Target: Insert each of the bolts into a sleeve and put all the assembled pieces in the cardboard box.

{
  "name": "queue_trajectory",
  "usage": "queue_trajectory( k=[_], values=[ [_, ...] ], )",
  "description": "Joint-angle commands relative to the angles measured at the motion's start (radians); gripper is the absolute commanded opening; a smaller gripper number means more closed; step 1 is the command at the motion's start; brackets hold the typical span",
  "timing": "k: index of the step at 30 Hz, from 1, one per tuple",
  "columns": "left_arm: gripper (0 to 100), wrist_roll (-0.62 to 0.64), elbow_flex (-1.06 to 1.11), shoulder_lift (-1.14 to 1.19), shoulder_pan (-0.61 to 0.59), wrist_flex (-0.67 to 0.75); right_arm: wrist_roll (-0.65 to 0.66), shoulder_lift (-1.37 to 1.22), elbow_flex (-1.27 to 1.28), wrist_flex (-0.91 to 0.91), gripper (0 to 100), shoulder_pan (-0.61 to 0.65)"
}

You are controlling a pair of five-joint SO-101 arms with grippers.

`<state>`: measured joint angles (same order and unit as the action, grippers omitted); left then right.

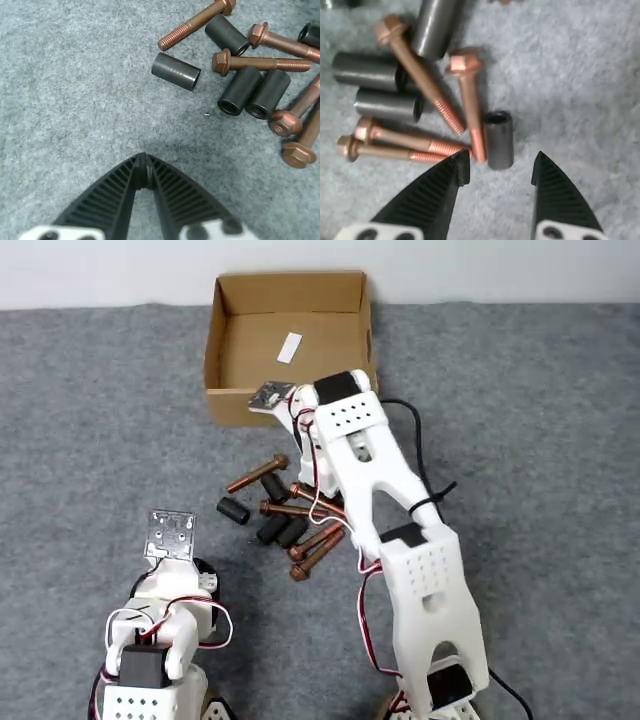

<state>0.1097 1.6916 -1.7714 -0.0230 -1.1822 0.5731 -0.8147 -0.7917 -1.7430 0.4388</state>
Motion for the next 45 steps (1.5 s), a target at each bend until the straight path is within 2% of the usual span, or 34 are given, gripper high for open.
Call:
queue_trajectory(
  k=[1,6,15,23,29,32,33,41,45],
  values=[
    [1,0.008,-0.007,-0.003,0.008,-0.006,0.011,-0.033,-0.106,-0.031,21.5,0.008],
    [1,0.008,-0.007,-0.003,0.008,-0.006,0.011,-0.101,-0.127,-0.03,21.4,-0.01],
    [1,0.008,-0.007,-0.003,0.008,-0.006,0.011,-0.17,-0.127,-0.024,9.6,-0.039],
    [1,0.008,-0.007,-0.003,0.008,-0.006,0.009,-0.196,-0.126,-0.033,9.3,-0.131],
    [1,0.008,-0.007,-0.003,0.008,-0.006,0.009,-0.229,-0.126,-0.033,9.2,-0.13],
    [1,0.008,-0.007,-0.003,0.008,-0.006,0.008,-0.242,-0.126,-0.035,2.9,-0.131],
    [1,0.008,-0.007,-0.003,0.008,-0.006,0.005,-0.24,-0.126,-0.036,0.2,-0.133],
    [1,0.008,-0.007,-0.003,0.008,-0.006,-0.006,-0.076,-0.121,-0.053,0.9,-0.145],
    [1,0.008,-0.007,-0.003,0.008,-0.006,-0.103,0.013,-0.12,-0.054,0.9,-0.153]
  ],
)
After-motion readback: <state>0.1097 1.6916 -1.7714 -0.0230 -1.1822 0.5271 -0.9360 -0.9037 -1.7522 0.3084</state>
